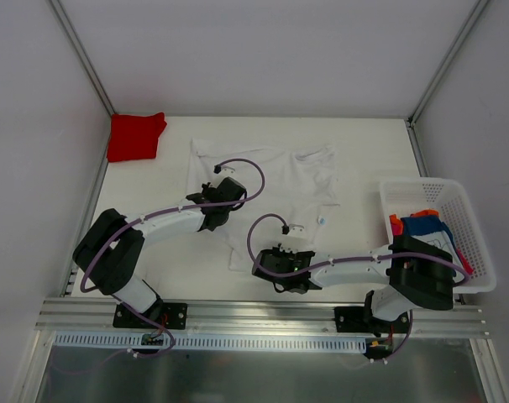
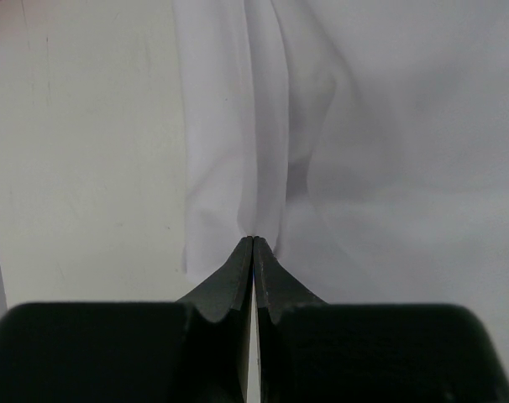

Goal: Fold and stack the t-shirts
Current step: Flatten the tshirt out

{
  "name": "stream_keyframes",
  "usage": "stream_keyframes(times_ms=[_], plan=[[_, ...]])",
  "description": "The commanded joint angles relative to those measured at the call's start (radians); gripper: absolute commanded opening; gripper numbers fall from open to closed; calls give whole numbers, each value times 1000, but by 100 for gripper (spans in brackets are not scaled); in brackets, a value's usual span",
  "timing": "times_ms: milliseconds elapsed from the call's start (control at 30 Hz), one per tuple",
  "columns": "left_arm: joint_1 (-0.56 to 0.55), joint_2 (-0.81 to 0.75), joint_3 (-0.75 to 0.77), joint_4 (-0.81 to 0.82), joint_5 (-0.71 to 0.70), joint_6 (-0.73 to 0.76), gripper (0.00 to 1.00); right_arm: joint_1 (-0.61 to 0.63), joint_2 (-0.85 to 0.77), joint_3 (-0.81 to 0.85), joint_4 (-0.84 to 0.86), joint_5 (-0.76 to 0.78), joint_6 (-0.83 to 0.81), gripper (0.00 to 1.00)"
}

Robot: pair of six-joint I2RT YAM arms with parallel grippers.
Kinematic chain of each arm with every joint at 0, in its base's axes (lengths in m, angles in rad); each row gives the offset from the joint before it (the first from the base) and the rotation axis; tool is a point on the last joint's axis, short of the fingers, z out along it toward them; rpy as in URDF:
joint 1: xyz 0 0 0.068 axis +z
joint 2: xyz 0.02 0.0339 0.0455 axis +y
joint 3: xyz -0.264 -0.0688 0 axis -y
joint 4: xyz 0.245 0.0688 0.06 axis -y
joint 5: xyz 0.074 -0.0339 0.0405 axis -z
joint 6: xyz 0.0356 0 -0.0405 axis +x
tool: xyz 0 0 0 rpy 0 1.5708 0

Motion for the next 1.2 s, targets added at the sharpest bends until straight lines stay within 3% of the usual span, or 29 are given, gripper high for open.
stream_keyframes(times_ms=[0,167,300,400,567,733,933,1167], plan=[[2,-18,-8,23,-3,13,0,3,24,7,1,-56,23,0],[-51,-101,3,7,-92,28,0,26,-54,96,-235,55,-2,0],[-108,-329,37,-18,-111,19,0,32,-216,272,-590,257,-41,1],[-160,-493,87,-20,-141,36,0,33,-377,408,-767,378,-112,1],[-210,-696,172,-20,-79,62,0,33,-592,568,-838,438,-291,1],[-219,-922,196,-29,40,53,0,35,-661,741,-905,466,-485,0],[-216,-1104,278,-87,124,61,0,35,-764,886,-846,255,-765,1],[-216,-1190,340,-83,475,88,0,33,-835,981,-680,-123,-947,0]])
